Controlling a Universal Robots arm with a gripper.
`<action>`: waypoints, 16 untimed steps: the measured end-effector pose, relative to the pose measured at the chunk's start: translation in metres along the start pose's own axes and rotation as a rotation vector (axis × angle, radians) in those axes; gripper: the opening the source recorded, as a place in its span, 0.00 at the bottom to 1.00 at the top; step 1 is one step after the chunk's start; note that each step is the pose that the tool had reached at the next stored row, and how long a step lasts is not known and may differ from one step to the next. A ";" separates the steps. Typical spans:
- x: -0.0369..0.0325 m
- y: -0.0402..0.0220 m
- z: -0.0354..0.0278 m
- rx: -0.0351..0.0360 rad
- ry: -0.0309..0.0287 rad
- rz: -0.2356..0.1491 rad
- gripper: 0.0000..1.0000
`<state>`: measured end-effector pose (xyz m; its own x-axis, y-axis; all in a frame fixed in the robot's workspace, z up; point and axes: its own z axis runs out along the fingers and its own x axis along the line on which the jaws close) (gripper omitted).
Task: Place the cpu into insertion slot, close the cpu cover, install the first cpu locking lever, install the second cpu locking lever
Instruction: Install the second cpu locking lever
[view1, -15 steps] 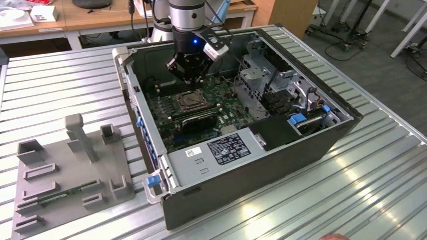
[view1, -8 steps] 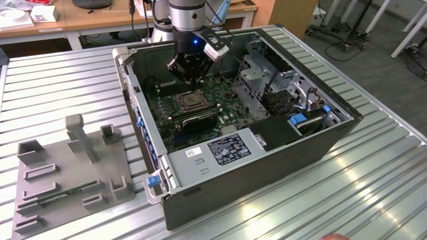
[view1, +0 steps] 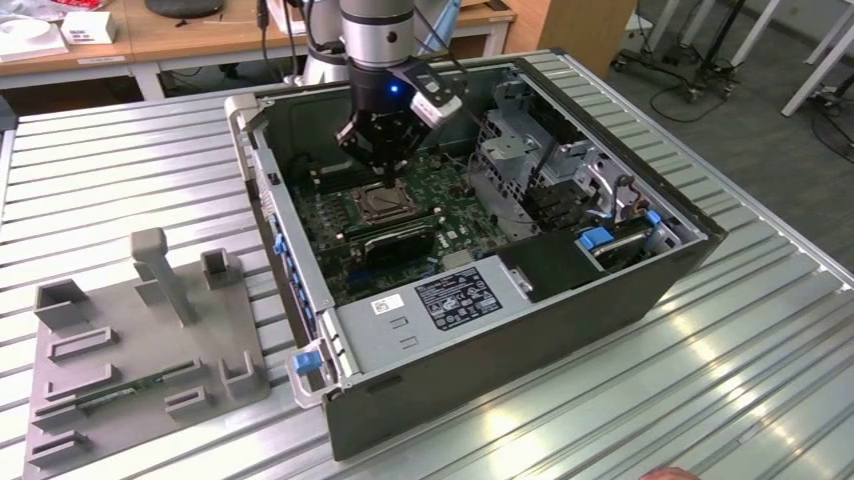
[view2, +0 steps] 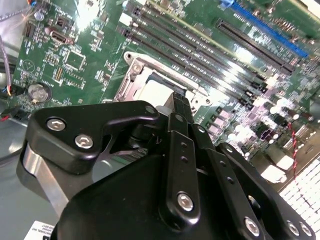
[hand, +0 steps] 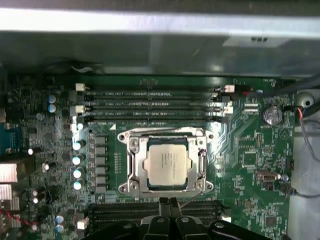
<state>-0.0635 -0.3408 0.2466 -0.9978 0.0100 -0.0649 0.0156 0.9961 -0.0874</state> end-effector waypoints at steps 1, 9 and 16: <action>0.0001 -0.0016 0.0001 0.0001 0.0001 0.000 0.11; 0.0005 -0.0060 0.0005 0.0001 0.0001 0.000 0.11; 0.0005 -0.0075 0.0006 0.0000 0.0000 0.000 0.11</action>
<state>-0.0641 -0.3483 0.2466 -0.9978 0.0100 -0.0650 0.0157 0.9961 -0.0873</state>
